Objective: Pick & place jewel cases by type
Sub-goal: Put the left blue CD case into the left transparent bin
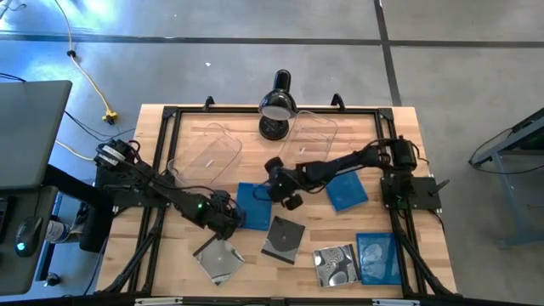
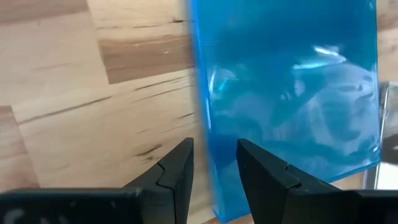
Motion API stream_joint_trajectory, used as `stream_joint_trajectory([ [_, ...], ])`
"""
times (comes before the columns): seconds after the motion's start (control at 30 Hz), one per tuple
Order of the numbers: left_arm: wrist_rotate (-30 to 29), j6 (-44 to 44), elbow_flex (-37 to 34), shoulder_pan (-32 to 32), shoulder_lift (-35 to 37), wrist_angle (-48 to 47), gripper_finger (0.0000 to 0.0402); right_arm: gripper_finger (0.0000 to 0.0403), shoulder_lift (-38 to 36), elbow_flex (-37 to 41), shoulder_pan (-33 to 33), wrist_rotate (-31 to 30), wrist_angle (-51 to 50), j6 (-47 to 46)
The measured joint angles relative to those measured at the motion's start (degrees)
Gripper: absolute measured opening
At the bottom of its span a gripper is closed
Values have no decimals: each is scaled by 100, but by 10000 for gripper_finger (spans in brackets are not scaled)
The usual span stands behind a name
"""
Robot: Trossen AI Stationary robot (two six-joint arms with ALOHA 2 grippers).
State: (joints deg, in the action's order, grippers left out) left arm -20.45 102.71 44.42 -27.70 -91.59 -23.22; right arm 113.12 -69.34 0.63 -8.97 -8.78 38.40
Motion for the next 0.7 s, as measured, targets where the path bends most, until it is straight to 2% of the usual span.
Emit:
stream_joint_trajectory([
  [0.23,61,-501,-2,-2,-2,82,119,156,0,0,-407,1249,-62,-267],
  [0.4,59,-785,-2,0,-2,90,119,156,4,9,-389,1200,-145,360],
  [0.6,60,-1339,-2,-2,-2,93,119,156,35,7,-249,1168,-422,257],
  [0.7,136,-1621,-2,-2,-2,102,119,156,31,10,-98,549,-496,316],
])
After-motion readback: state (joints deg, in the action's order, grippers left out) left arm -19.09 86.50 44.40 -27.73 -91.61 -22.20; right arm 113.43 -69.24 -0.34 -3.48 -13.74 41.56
